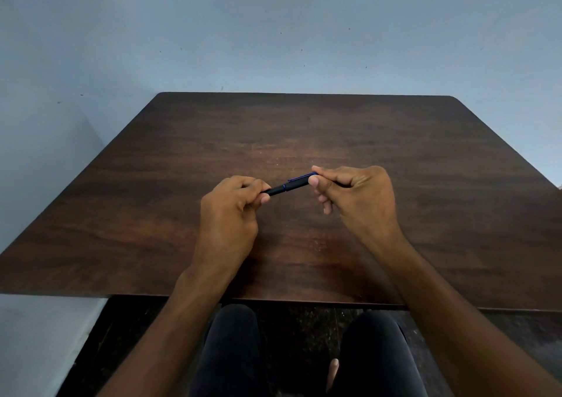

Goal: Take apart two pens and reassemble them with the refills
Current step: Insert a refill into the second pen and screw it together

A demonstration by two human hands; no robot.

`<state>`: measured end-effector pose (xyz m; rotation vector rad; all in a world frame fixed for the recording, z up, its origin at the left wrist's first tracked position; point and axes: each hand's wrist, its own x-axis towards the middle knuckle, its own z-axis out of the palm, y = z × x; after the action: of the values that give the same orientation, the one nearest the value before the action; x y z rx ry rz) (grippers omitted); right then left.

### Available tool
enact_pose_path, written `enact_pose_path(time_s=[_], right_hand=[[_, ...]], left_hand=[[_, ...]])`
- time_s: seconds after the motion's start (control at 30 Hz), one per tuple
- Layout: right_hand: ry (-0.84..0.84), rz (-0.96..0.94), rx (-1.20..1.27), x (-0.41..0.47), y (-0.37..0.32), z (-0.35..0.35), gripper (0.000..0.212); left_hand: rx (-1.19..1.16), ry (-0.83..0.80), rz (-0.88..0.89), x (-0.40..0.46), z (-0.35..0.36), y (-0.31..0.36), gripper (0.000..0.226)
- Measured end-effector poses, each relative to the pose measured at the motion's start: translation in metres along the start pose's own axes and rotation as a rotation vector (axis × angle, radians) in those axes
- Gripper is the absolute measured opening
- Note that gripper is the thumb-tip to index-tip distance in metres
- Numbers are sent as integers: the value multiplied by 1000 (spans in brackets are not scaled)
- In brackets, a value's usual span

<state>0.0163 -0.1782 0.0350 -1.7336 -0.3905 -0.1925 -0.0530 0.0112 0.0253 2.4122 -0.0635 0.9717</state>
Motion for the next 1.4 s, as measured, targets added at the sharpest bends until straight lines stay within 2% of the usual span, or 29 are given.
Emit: enact_pose_path(time_s=[0.17, 0.23, 0.33, 0.4, 0.53, 0.87, 1.13, 1.27, 1.4], right_hand=[[-13, 31, 7, 5, -7, 0, 18], [66, 77, 139, 4, -8, 6, 25], [204, 197, 351, -5, -7, 21, 47], [242, 248, 352, -12, -3, 28, 40], [183, 268, 231, -21, 1, 34, 22], [201, 314, 58, -9, -11, -6, 13], [164, 290, -384, -9, -9, -50, 20], [112, 347, -624, 0, -3, -55, 11], [29, 414, -775, 5, 6, -52, 19]], left_hand=[[-129, 52, -153, -7, 3, 11, 16], [-160, 57, -198, -9, 5, 18, 17], [-159, 92, -233, -9, 8, 29, 15], [-172, 113, -245, -11, 10, 36, 15], [-166, 108, -244, -17, 18, 52, 16], [-298, -6, -237, -22, 44, 85, 16], [-291, -239, -213, -10, 65, 83, 11], [-308, -251, -252, -4, 73, 82, 11], [-304, -263, -277, 1, 77, 81, 11]])
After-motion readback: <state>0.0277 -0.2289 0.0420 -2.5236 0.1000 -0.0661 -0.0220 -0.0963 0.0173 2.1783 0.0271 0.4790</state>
